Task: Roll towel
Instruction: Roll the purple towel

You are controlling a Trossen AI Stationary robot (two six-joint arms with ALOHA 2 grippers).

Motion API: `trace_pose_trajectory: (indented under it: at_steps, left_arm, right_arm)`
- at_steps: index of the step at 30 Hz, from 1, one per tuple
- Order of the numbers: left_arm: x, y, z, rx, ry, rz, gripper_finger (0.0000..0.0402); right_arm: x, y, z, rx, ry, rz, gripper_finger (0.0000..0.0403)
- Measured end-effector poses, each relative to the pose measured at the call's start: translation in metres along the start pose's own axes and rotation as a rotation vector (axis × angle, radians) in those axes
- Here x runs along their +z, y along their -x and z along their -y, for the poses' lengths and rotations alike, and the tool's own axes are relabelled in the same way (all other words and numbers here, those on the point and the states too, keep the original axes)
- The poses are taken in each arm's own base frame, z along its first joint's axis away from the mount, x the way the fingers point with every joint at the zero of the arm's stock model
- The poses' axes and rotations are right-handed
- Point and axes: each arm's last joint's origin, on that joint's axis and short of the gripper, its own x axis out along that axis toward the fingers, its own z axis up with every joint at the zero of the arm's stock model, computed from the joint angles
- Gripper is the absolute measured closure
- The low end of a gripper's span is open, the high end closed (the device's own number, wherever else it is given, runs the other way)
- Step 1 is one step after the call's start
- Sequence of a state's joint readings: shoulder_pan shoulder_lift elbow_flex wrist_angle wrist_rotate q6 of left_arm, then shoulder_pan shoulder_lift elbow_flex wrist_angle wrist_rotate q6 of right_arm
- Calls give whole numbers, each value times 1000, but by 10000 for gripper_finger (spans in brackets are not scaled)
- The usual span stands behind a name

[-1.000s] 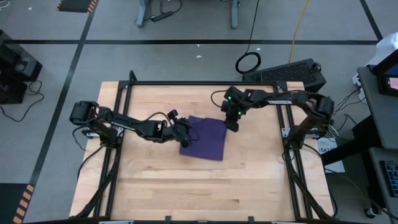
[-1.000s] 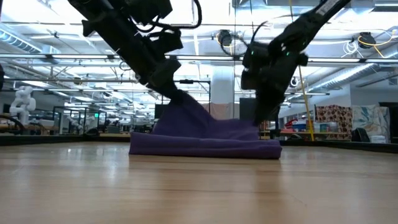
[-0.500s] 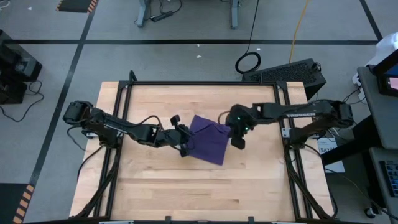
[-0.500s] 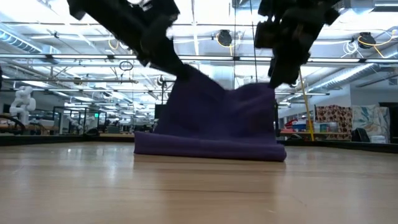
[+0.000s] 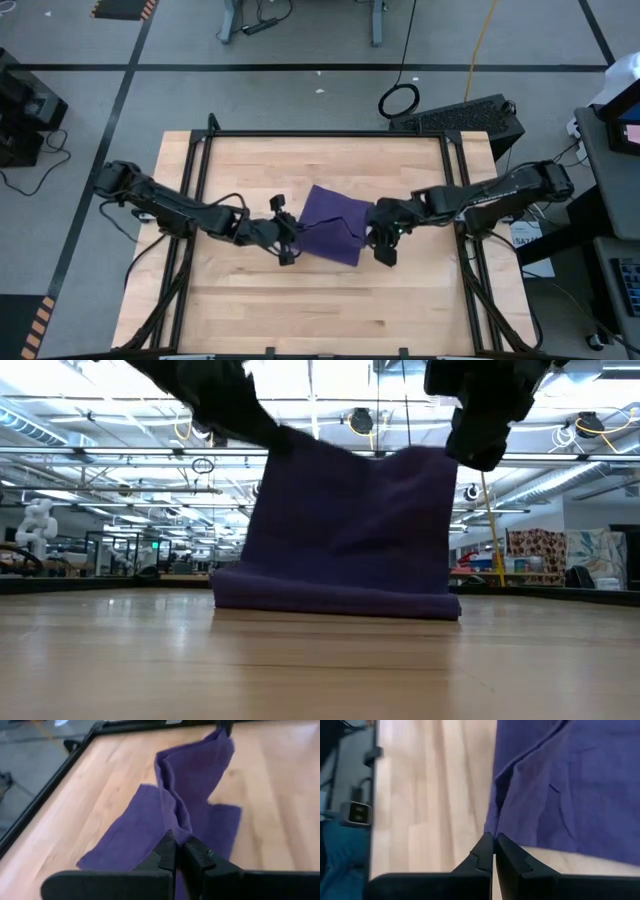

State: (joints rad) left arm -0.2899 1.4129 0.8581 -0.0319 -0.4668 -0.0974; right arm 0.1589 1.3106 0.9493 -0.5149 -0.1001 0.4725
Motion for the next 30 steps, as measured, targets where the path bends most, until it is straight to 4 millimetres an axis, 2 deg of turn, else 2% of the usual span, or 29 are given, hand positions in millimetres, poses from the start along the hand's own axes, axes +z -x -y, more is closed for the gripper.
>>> trace_pose_trajectory:
  at_steps: [6, 11, 22, 30]
  left_arm:
    - [6, 14, -2, -2, -3, 25, 386]
    - [2, 14, -6, 42, -22, -10, 386]
    - [-13, -19, -21, 134, -12, -118, 386]
    - [-15, -24, -28, 160, 16, -130, 386]
  right_arm:
    - [4, 7, -15, 11, -9, 26, 403]
    - [4, 14, -25, -46, -11, 27, 402]
    - [-2, 15, -12, -233, -57, -1, 402]
    - [-1, 8, -3, -308, -53, -18, 402]
